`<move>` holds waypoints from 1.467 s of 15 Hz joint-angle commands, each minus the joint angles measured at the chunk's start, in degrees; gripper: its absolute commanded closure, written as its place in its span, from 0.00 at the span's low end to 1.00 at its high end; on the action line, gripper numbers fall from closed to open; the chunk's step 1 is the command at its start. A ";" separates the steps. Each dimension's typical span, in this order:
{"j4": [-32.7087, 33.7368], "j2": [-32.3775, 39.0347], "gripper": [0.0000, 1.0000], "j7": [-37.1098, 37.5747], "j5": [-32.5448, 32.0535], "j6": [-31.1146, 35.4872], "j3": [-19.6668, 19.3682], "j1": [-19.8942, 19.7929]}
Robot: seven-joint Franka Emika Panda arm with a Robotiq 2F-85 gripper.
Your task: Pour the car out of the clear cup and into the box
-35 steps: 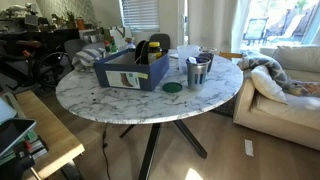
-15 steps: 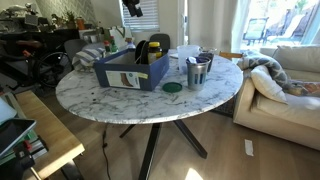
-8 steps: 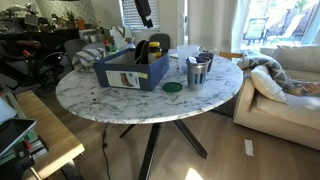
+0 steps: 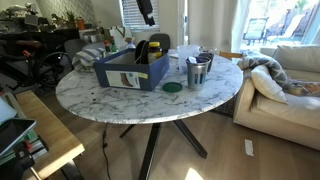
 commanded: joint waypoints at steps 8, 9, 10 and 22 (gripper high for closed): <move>11.97 12.42 0.00 23.00 -0.42 20.88 -2.24 -2.99; 14.05 13.67 0.00 21.58 3.59 22.33 -1.24 -3.05; 15.70 14.70 0.00 19.47 7.35 22.76 -1.45 -2.01; 18.43 14.76 0.00 -7.51 30.11 4.96 5.32 -5.14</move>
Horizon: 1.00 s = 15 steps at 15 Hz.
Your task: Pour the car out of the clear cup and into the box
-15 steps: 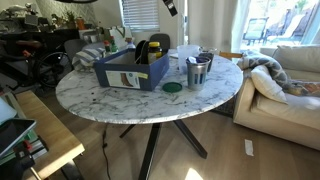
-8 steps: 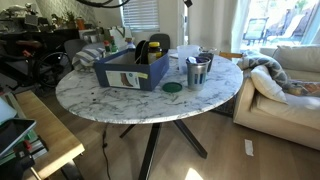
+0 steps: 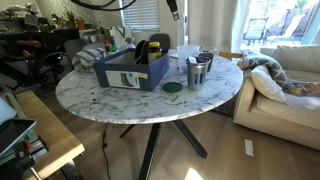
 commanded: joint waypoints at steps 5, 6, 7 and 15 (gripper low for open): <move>-0.36 0.19 0.00 -1.13 0.07 -0.19 -2.28 1.39; -0.74 0.24 0.00 -0.82 0.10 0.45 -2.28 1.64; -1.56 -0.07 0.00 -1.30 0.67 0.98 -2.18 1.72; -5.60 1.13 0.00 10.65 -5.23 -3.67 -4.95 3.88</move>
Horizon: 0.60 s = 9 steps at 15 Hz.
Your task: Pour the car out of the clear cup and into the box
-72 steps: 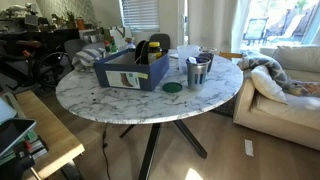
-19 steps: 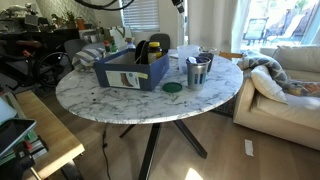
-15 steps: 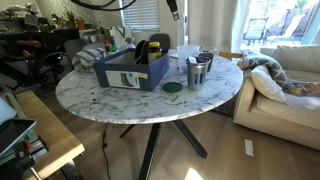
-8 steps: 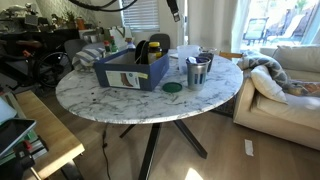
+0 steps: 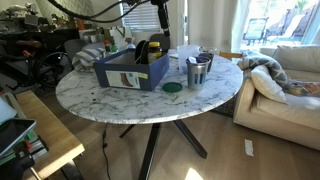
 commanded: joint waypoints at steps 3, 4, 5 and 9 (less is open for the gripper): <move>-0.82 0.42 0.00 8.33 -3.54 1.85 -2.44 2.36; -0.84 0.55 0.00 9.91 -3.58 3.26 -2.77 2.56; -0.84 0.61 0.00 10.53 -3.60 3.83 -3.01 2.58; -0.20 1.70 0.00 14.09 -5.63 5.27 -4.10 3.24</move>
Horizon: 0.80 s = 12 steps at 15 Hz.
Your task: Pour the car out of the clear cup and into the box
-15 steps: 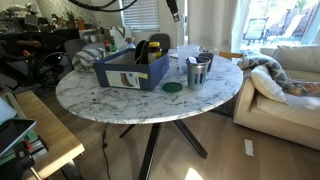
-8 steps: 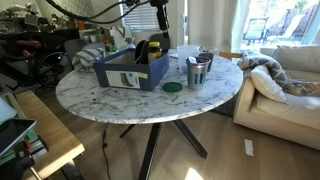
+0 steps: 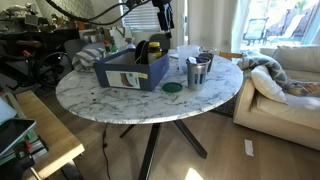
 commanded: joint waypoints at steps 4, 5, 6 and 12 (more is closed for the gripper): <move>7.36 7.55 0.00 13.91 -7.32 -3.78 -3.88 2.50; 8.99 9.15 0.00 15.93 -8.56 -4.78 -4.44 2.92; 10.27 10.41 0.00 17.57 -9.01 -5.45 -4.86 3.19; 17.20 16.97 0.00 20.62 -7.08 -6.86 -3.88 2.72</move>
